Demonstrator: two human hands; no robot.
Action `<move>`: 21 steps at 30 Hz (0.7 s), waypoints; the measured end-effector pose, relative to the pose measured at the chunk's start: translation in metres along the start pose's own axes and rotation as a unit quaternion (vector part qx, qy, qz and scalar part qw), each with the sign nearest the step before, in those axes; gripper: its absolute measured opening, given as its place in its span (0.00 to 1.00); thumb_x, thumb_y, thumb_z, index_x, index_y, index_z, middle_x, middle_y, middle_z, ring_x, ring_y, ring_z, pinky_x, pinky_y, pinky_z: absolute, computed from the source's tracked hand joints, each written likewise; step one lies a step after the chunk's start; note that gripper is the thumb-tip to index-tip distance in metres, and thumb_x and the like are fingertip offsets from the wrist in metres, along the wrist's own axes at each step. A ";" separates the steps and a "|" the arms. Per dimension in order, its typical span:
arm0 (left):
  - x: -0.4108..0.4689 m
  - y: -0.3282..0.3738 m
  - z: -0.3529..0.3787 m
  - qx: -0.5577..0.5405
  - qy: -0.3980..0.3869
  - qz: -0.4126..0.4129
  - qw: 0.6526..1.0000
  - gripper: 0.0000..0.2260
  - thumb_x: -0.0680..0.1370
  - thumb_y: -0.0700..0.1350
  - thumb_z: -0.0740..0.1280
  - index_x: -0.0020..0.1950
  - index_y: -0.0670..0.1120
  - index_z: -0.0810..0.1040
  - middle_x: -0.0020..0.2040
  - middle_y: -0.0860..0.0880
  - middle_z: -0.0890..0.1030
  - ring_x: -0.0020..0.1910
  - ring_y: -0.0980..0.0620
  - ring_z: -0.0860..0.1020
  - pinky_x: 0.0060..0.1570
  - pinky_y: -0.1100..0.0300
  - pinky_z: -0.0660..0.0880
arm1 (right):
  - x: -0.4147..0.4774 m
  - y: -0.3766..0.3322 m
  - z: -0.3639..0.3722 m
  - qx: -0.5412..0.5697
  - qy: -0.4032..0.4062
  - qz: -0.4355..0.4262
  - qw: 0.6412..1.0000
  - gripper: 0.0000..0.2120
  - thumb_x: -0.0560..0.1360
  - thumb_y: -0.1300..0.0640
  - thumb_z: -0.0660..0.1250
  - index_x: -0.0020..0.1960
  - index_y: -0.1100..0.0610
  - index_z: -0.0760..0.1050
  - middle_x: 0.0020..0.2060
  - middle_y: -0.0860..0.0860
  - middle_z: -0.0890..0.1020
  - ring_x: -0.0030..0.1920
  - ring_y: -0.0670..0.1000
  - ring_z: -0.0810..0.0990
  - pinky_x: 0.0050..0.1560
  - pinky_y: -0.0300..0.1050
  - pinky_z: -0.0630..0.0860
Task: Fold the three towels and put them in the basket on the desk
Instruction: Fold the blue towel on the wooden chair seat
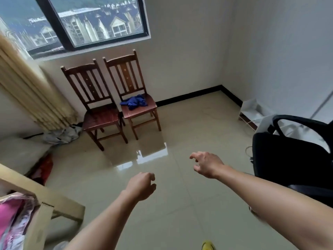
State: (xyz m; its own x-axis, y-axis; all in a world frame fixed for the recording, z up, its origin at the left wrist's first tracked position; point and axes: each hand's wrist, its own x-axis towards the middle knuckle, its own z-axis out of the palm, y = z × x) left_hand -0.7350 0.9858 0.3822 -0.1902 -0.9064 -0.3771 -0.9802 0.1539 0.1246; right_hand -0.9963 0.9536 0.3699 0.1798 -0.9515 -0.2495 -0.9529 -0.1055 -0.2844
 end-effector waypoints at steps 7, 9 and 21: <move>0.093 -0.075 -0.051 -0.055 -0.003 -0.109 0.993 0.16 0.78 0.52 0.60 0.65 0.51 0.73 0.60 0.48 0.77 0.62 0.48 0.73 0.55 0.57 0.70 | 0.192 -0.062 -0.039 -0.032 -0.028 -0.108 0.993 0.21 0.76 0.52 0.62 0.68 0.47 0.70 0.63 0.50 0.77 0.62 0.55 0.76 0.58 0.46 0.72; 0.120 -0.106 -0.056 -0.067 -0.015 -0.138 0.988 0.16 0.78 0.52 0.60 0.65 0.51 0.73 0.62 0.48 0.77 0.62 0.48 0.74 0.57 0.57 0.71 | 0.242 -0.085 -0.036 -0.038 -0.041 -0.142 0.988 0.20 0.76 0.51 0.61 0.68 0.47 0.69 0.62 0.50 0.77 0.61 0.55 0.76 0.58 0.46 0.72; 0.349 -0.274 -0.159 -0.079 -0.022 -0.153 0.985 0.13 0.77 0.53 0.61 0.60 0.51 0.75 0.59 0.48 0.78 0.57 0.46 0.76 0.53 0.56 0.73 | 0.522 -0.154 -0.068 -0.041 -0.056 -0.119 0.990 0.19 0.76 0.50 0.62 0.67 0.46 0.70 0.61 0.49 0.78 0.60 0.54 0.77 0.57 0.46 0.73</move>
State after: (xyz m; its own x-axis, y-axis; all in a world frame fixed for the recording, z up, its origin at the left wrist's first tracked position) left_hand -0.5244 0.5645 0.3619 0.1067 -0.8829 -0.4572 -0.9721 -0.1892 0.1386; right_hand -0.7718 0.4533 0.3464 0.4240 -0.8595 -0.2856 -0.8956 -0.3510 -0.2732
